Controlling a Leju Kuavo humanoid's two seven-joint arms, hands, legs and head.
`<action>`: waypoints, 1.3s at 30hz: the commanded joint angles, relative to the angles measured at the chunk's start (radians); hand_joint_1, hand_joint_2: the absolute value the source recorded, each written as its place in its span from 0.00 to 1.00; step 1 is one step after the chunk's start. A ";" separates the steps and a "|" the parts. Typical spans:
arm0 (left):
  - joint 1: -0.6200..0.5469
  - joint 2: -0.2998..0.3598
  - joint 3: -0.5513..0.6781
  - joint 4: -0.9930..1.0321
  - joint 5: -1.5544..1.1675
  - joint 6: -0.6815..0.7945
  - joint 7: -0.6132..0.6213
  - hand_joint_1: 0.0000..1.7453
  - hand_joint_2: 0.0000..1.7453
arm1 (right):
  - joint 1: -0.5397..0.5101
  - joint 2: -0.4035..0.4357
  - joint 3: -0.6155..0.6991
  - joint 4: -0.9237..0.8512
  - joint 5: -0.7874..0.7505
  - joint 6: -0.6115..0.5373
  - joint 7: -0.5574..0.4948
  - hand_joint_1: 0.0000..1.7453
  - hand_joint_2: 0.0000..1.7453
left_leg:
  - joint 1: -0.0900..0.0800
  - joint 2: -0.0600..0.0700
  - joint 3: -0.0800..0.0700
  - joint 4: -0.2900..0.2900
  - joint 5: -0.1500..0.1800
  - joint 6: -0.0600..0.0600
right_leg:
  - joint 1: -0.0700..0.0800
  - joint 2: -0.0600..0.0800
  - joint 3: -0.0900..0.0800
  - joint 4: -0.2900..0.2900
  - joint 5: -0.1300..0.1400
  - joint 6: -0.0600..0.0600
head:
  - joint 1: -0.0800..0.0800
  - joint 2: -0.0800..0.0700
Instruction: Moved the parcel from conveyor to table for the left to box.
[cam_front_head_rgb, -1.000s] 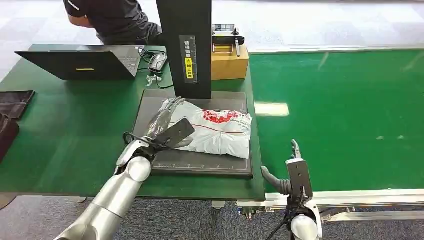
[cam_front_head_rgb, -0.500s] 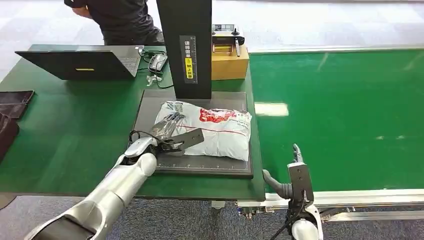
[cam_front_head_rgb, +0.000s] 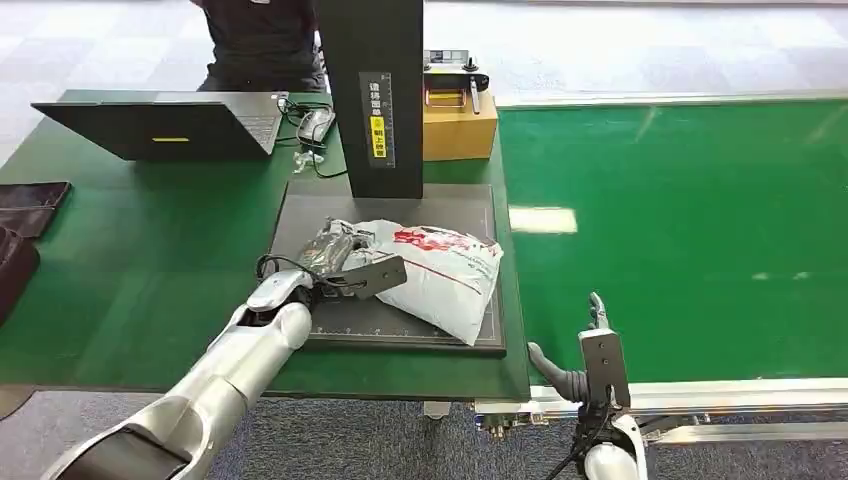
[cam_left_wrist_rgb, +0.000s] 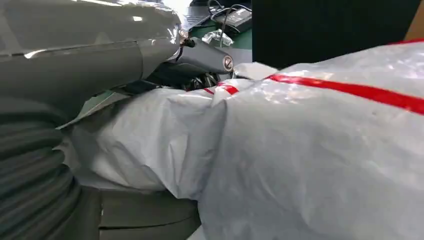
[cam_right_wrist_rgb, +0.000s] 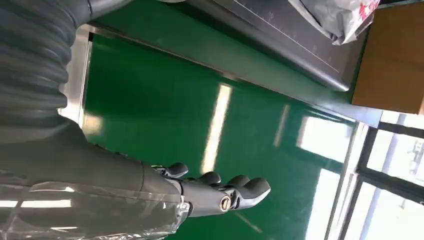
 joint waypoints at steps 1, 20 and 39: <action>0.002 0.019 -0.016 0.068 -0.004 -0.015 -0.001 1.00 1.00 | -0.007 -0.009 -0.011 0.027 -0.004 0.003 0.003 0.00 1.00 | 0.000 0.001 0.002 -0.002 0.000 -0.002 | 0.000 0.002 0.002 -0.002 0.000 0.001 | 0.000 0.000; 0.084 0.215 0.271 -0.067 0.066 0.279 0.078 1.00 1.00 | 0.020 -0.032 0.014 0.002 -0.002 -0.008 0.010 0.00 1.00 | 0.001 0.005 0.004 -0.004 0.001 -0.005 | 0.000 0.007 0.001 -0.002 0.001 0.001 | 0.000 0.000; 0.553 0.194 0.845 -0.768 -0.228 0.390 0.055 0.00 1.00 | -0.042 -0.028 0.112 0.023 0.039 0.017 0.014 0.00 1.00 | 0.002 0.013 0.000 -0.003 -0.002 -0.008 | 0.002 0.015 -0.005 0.001 -0.001 -0.004 | -0.001 0.000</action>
